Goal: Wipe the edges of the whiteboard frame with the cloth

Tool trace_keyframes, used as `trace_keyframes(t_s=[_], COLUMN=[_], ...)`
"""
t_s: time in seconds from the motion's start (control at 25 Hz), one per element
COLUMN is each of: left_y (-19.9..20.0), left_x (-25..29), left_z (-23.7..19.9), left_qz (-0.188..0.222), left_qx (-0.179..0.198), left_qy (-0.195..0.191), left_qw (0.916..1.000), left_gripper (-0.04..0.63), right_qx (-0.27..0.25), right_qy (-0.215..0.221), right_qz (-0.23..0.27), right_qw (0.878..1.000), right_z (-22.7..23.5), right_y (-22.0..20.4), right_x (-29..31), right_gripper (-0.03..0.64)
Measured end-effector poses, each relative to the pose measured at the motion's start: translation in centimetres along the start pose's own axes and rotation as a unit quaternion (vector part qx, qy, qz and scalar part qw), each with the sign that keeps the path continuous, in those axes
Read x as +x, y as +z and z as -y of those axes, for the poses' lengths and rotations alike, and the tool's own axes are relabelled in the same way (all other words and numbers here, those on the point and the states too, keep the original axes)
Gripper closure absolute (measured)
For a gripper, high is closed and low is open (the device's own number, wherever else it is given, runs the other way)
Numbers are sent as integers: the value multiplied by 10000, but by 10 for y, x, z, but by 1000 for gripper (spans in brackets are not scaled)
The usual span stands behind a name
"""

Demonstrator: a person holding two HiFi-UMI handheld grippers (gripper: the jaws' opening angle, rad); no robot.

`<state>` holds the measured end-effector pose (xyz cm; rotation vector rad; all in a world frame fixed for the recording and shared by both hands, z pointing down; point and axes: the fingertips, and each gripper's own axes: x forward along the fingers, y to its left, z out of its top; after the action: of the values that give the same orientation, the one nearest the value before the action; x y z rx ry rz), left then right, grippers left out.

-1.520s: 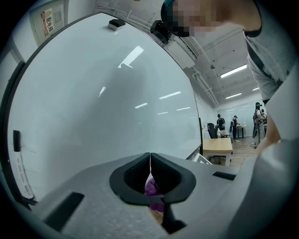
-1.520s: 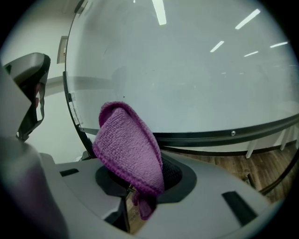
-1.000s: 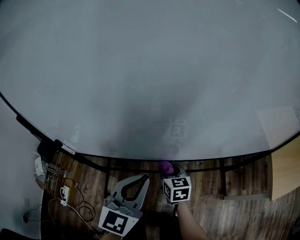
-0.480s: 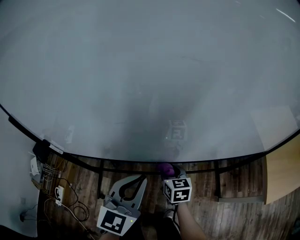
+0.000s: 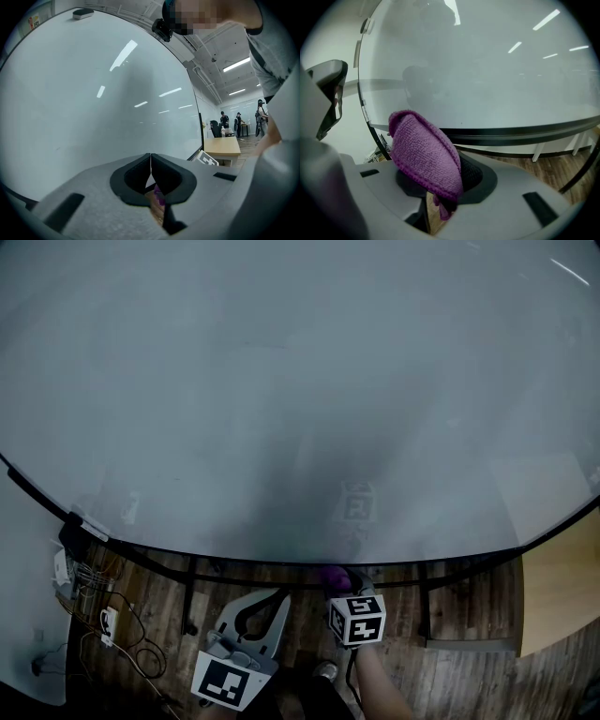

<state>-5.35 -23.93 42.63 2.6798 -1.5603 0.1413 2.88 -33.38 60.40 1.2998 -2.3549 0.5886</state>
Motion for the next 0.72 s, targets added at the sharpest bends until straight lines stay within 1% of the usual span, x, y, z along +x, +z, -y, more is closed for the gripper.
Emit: trace_keyframes(t_s=[0.4, 0.72], left_y=[3, 2], left_x=[6, 6], left_z=[19, 21], left_qz=[-3, -28], left_qx=[19, -18], left_qy=[237, 144], left_qw=[9997, 9999], left_gripper=[575, 575], right_qx=[19, 80], right_qy=[21, -105], right_qz=[-49, -63], right_qw=[10000, 9999], right_z=[31, 36], right_y=[-4, -5], right_x=[-12, -17], right_gripper=[502, 502])
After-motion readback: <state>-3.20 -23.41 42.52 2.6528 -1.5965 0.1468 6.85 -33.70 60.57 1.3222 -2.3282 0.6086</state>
